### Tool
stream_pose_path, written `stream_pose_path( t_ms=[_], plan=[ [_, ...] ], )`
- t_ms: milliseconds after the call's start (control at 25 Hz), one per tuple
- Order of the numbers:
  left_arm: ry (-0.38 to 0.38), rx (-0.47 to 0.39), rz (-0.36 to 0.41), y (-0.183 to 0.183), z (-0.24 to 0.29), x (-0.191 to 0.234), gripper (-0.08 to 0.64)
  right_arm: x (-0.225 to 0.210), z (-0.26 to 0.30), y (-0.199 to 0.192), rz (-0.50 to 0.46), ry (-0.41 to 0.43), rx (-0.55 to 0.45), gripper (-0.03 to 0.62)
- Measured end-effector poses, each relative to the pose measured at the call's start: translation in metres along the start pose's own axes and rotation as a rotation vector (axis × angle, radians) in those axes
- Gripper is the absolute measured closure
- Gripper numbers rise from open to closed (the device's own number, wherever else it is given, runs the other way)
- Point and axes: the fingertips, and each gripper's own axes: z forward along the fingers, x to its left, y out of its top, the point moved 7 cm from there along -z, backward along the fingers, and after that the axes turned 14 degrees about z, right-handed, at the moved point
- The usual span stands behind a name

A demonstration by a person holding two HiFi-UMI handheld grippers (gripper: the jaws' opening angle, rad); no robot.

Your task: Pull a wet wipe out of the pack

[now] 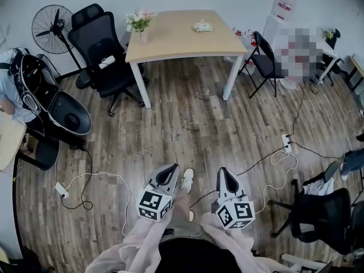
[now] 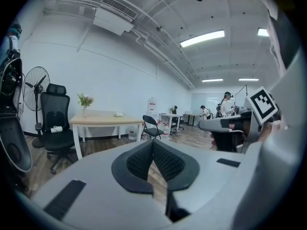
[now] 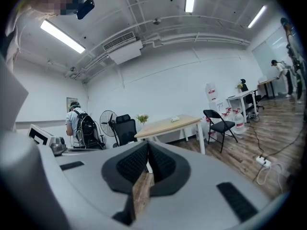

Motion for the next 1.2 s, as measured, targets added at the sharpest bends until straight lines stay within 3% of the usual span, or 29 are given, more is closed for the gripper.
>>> stream_pose_path(
  t_ms=[600, 1200],
  plan=[
    [0.009, 0.027, -0.001, 0.011, 0.081, 0.053, 0.549, -0.023, 0.091, 0.020, -0.015, 0.025, 0.094, 0.580],
    [-0.024, 0.014, -0.029, 0.032, 0.169, 0.126, 0.549, -0.044, 0.193, 0.056, -0.005, -0.041, 0.102, 0.580]
  ],
)
